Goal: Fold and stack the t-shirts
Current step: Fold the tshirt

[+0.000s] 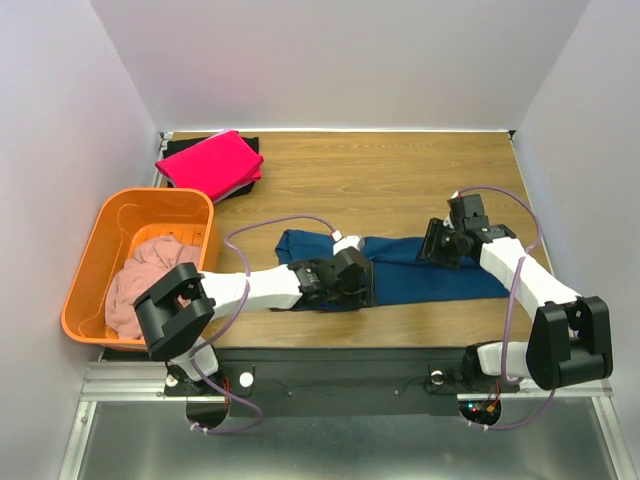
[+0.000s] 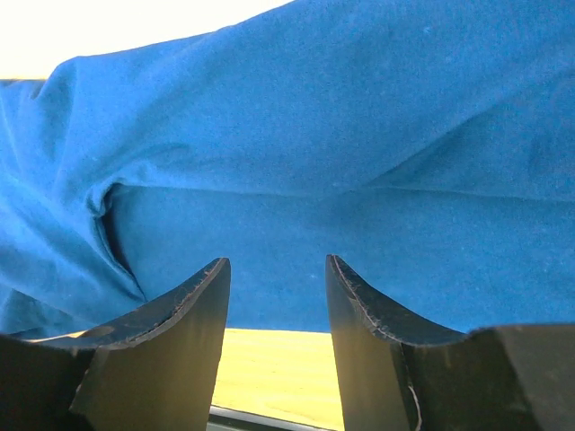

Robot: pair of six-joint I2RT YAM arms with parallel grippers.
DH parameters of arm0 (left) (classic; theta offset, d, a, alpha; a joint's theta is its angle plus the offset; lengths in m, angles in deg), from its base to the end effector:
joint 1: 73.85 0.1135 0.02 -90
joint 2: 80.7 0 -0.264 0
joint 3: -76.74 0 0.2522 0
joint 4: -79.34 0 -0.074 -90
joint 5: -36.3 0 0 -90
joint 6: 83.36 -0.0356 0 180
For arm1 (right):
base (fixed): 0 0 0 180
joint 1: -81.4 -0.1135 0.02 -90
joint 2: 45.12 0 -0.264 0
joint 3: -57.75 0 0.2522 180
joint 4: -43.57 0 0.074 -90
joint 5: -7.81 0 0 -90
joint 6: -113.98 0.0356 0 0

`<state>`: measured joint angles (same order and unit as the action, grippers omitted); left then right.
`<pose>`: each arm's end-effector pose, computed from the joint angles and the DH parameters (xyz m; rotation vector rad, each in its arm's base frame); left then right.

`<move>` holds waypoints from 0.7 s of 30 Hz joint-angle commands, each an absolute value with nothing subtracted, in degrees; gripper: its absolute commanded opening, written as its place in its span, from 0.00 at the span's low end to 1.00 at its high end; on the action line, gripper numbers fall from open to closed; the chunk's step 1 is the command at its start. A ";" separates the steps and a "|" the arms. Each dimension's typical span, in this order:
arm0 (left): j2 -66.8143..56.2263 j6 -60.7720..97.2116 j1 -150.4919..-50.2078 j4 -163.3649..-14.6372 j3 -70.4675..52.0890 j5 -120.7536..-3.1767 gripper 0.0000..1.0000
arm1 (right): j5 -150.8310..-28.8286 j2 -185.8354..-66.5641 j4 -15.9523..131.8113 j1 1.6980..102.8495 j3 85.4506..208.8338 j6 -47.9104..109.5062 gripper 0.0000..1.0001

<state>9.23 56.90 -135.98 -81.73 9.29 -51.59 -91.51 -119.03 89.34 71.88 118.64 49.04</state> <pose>0.1577 -0.2954 0.2086 0.2369 2.4792 -0.9086 0.2447 0.0469 0.2170 0.2971 2.6211 0.4242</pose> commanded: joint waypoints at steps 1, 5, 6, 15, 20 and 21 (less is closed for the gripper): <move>6.06 60.16 -137.13 -77.24 7.79 -48.08 0.78 | -89.84 -116.93 90.20 71.29 119.76 48.50 0.53; 0.35 62.62 -137.04 -73.28 7.35 -42.21 0.88 | -88.52 -116.49 90.56 71.29 121.51 48.59 0.54; -1.06 62.89 -136.52 -72.75 7.43 -41.49 0.90 | -88.17 -116.75 90.64 71.29 122.04 48.51 0.55; 1.20 59.20 -126.24 -75.73 11.03 -44.03 0.96 | -84.92 -125.27 90.38 71.29 128.81 46.75 0.56; 6.21 56.04 -120.18 -80.39 11.56 -46.32 0.97 | -82.72 -130.45 88.71 71.38 129.60 45.43 0.55; 8.31 54.99 -118.69 -80.83 11.22 -47.02 0.98 | -82.54 -132.03 88.62 71.47 129.43 45.52 0.56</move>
<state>4.49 58.82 -122.12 -77.23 10.80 -45.52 -85.30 -129.08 90.44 71.88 128.04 46.94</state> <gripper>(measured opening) 0.965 0.555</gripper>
